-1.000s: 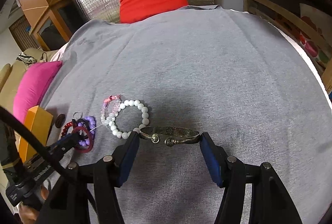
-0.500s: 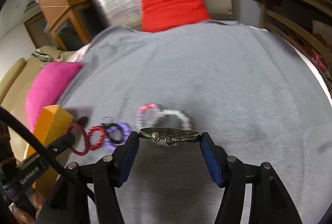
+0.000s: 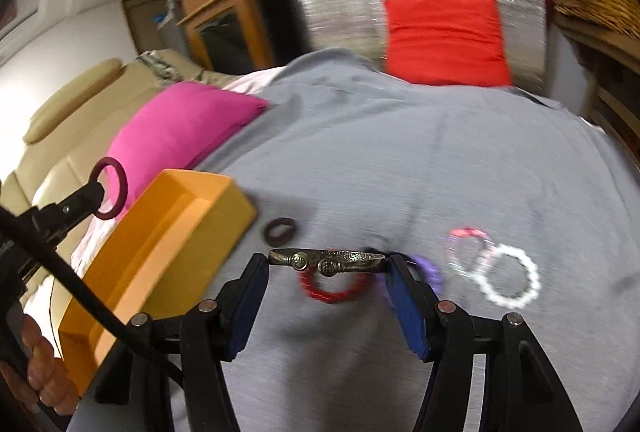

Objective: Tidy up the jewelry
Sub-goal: 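Carry both items into the orange box and open both tools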

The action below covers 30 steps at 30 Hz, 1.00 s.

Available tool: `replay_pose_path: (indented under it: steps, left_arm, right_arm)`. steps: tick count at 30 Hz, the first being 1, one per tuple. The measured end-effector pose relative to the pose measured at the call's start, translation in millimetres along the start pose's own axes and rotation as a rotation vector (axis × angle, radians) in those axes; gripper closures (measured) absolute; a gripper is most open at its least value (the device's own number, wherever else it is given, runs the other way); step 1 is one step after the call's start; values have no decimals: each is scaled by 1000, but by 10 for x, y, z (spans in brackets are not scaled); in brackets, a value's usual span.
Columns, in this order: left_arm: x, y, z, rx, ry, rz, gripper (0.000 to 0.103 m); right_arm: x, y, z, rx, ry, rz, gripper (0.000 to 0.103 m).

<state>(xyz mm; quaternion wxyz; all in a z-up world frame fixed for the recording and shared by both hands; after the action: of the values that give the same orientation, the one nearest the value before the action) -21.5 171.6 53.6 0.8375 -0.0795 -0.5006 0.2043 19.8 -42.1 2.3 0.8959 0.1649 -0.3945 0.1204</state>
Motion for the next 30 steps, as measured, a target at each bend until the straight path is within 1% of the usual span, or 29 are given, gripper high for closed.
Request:
replay_pose_path:
  steps: [3,5,6,8,11,16,20,22,24,25,26,27,28,29,30]
  left_arm:
    - [24,408,-97,77,34,69,96]
    - [-18,712,-208,130,83,107,96]
    - [-45,833,-271,145,110,130,96]
    - [-127,1014,-369,149,153,184,96]
    - [-264,1303,-492,197,214,234,96]
    - [-432,1496,-654,214,292,287,96]
    - [-491,1643,-685,251,323,328,96]
    - [-512,1681,-661,270,329,348,96]
    - [-531,1714,-649,288,337,354,95]
    - [-537,1734,-639,294,339,357,92]
    - [-536,1744,-633,297,341,359,83]
    - [-531,1758,-618,305,339,362,77]
    - [-510,1760,-618,311,330,363,66]
    - [-484,1765,-596,317,316,362,58]
    - [-448,1762,-575,324,300,357,56]
  right_arm:
    - [48,320,-94,31,15,33,40]
    - [96,564,-197,51,37,56,40]
    - [118,631,-232,58,46,59,40]
    - [195,843,-343,87,72,51,40]
    - [308,1229,-527,135,137,41,40]
    - [419,1762,-876,201,244,2,39]
    - [386,2013,-1252,162,327,-14,39]
    - [342,2067,-1414,144,360,-25,39]
    - [295,2075,-1575,100,388,-37,39]
    - [265,2061,-1666,69,409,-43,39]
    - [248,2041,-1727,54,423,-51,38]
    - [250,2024,-1748,49,431,-56,38]
    - [251,2008,-1763,39,435,-57,35]
    - [264,1989,-1750,31,431,-55,34]
    - [287,1984,-1733,31,425,-54,33]
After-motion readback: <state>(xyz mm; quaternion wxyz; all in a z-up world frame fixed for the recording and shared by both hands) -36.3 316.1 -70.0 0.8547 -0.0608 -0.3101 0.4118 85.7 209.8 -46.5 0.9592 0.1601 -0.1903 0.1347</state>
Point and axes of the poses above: each gripper's, at about its wrist camera, not at the fingertips, and z roughly against the way its jaws point, y to its left, x to its top, the point moved 10 cm from there along -z, roughly the way its jaws point
